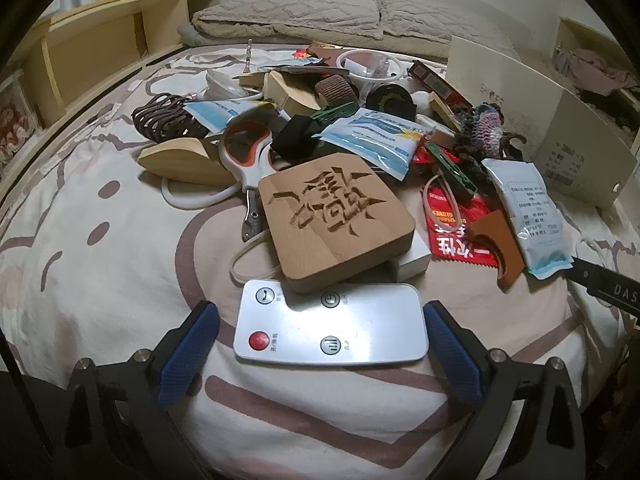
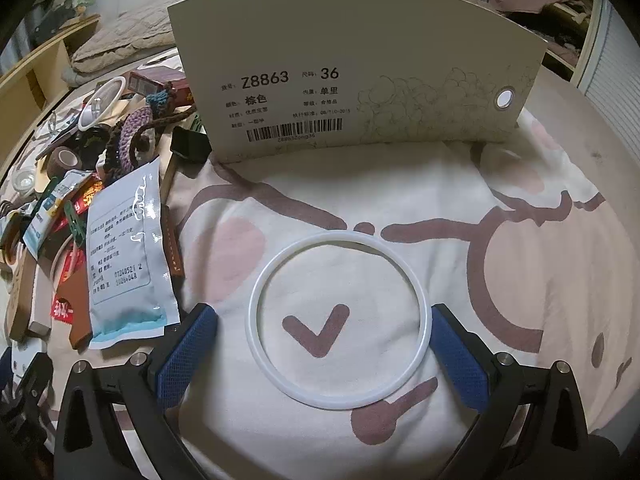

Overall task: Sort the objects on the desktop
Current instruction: 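Close the right tool on the white ring while the left tool grasps the white remote, then lift the ring with the right tool toward the box while the left tool carries the remote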

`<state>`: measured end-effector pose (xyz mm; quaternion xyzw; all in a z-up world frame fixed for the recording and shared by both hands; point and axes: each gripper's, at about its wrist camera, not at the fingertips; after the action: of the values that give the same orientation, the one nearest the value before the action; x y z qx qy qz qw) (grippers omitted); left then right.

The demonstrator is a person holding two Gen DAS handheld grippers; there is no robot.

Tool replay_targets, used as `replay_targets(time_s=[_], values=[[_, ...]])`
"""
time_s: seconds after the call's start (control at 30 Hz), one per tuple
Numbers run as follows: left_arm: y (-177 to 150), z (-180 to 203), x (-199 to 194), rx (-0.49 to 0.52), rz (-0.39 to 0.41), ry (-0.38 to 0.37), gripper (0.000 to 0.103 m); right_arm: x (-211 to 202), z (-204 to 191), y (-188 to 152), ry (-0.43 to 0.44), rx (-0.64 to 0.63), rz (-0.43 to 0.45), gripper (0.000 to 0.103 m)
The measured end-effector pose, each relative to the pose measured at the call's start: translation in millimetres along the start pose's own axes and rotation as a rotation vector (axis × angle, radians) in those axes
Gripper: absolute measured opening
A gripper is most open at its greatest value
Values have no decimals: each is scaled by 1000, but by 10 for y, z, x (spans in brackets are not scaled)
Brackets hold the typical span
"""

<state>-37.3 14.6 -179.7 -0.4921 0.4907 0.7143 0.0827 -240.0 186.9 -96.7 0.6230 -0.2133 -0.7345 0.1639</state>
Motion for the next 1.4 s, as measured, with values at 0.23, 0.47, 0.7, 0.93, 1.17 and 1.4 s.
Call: replay_targets(time_s=[0.23, 0.47, 0.7, 0.93, 1.17, 1.4], values=[[-10, 90, -43, 54, 15, 2, 87, 7, -39, -1, -3, 2, 2, 103], [-5, 75, -47, 48, 3, -5, 87, -39, -11, -20, 11, 1, 4, 103], [-7, 74, -43, 38, 1, 2, 87, -80, -36, -32, 43, 14, 22, 102], [-12, 82, -42, 39, 4, 10, 87, -188, 69, -143, 29, 2, 43, 85], [-14, 80, -42, 36, 3, 11, 87, -174, 92, -130, 47, -7, 46, 85], [-15, 66, -30, 18, 8, -6, 87, -146, 5, -79, 44, -22, 43, 85]])
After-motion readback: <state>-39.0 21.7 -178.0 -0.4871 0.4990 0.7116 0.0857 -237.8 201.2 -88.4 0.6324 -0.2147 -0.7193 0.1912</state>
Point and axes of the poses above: each gripper's, at about its wrist camera, not at the fingertips, and x roughly the way its jaws point, z to its right, y to its top, and after that the axes turned 2 degrees about -y, right-handed
